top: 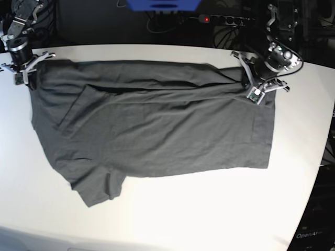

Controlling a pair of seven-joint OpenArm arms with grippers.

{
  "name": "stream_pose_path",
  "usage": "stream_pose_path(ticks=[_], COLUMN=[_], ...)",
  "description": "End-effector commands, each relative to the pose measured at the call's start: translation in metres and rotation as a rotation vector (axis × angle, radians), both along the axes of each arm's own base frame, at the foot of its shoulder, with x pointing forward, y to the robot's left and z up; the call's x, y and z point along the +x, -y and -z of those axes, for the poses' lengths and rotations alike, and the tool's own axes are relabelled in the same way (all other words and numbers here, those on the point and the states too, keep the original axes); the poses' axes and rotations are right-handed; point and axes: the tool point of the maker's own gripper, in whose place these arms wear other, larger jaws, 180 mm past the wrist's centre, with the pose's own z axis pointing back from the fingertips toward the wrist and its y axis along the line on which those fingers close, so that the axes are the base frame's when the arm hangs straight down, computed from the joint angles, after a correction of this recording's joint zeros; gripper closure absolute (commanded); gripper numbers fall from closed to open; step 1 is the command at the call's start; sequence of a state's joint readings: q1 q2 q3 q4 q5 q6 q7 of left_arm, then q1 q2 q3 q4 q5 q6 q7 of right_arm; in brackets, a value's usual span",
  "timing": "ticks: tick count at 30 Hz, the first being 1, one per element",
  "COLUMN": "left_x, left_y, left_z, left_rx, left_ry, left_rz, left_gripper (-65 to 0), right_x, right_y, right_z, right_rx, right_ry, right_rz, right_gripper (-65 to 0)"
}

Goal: Fold the T-shirt properly

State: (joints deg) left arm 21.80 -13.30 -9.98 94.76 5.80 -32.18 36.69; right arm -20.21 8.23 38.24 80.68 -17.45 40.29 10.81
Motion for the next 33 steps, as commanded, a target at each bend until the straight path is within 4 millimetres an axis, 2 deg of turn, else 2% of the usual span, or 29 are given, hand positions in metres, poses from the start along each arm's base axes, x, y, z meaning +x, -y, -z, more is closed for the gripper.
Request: stream_pose_path(ticks=[1, 9, 18, 23, 26, 31, 33], left_x=[-0.072, -0.060, -0.047, -0.027, -0.024, -0.010, -0.008], left_y=[-0.030, -0.031, -0.030, -0.042, -0.054, -0.052, -0.050], left_z=[0.044, 0.042, 0.038, 0.012, -0.001, -0.022, -0.025], left_rx=[0.185, 0.184, 0.183, 0.202, 0.239, 0.258, 0.257], left_ry=[-0.331, -0.309, -0.282, -0.189, -0.184, -0.120, -0.110], left_rz=[0.013, 0.008, 0.007, -0.037, -0.065, -0.061, -0.059], left_gripper=[-2.7, -2.7, -2.7, -2.7, -2.7, -2.7, -2.7], right_x=[0.006, 0.015, 0.017, 0.018, 0.017, 0.017, 0.017], right_y=[0.006, 0.009, 0.008, 0.008, 0.008, 0.008, 0.008], right_z=[-0.015, -0.040, -0.044, -0.044, -0.044, -0.044, -0.044], right_rx=[-0.021, -0.079, -0.086, -0.087, -0.087, -0.087, -0.087], right_ry=[0.050, 0.094, 0.101, 0.103, 0.100, 0.102, 0.102], right_rz=[-0.006, -0.024, -0.029, -0.029, -0.030, -0.030, -0.030], right_gripper=[-0.9, -0.9, -0.9, -0.9, -0.9, -1.0, -1.0])
